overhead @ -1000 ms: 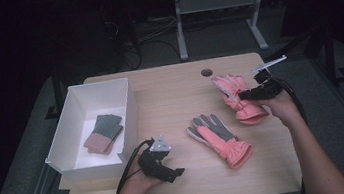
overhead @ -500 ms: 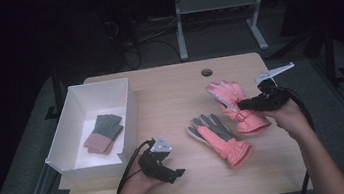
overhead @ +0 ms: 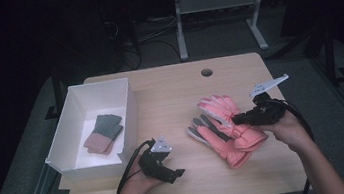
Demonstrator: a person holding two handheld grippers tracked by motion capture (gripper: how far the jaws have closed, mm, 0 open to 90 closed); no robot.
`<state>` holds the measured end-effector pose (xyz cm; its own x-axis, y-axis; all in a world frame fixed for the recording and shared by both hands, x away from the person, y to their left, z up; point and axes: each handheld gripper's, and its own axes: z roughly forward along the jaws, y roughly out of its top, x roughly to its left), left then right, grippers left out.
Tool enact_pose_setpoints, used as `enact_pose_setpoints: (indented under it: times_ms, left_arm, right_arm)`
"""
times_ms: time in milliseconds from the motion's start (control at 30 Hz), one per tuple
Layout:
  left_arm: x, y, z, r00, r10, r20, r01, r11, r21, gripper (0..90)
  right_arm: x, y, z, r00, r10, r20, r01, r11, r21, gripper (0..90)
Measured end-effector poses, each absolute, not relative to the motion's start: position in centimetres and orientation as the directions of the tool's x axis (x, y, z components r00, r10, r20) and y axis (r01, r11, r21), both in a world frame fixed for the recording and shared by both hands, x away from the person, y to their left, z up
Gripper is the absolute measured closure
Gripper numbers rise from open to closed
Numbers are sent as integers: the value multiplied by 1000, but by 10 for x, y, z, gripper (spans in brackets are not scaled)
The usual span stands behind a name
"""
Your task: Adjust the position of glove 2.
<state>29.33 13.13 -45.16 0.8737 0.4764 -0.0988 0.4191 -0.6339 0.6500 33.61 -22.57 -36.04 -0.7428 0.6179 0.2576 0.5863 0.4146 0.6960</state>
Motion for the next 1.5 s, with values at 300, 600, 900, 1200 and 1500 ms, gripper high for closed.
enact_pose_setpoints:
  times_ms: [300,600,900,1200,1500]
  left_arm:
    - [293,131,-452,875,474,-99,418,-636,649,142]
    - [293,130,-453,876,472,-98,417,-641,644,142]
    - [292,128,-453,876,473,-100,419,-641,643,142]
    - [292,128,-453,880,465,-94,412,-653,635,147]
    - [294,130,-451,872,475,-114,429,-633,644,264]
  right_arm:
    - [336,-203,-368,-764,593,255,582,464,668,881]
    - [340,-192,-379,-757,604,250,600,490,633,881]
    - [343,-183,-391,-750,622,226,611,521,596,879]
    - [344,-178,-402,-760,611,223,603,534,592,827]
    - [334,-199,-380,-742,635,217,573,433,695,633]
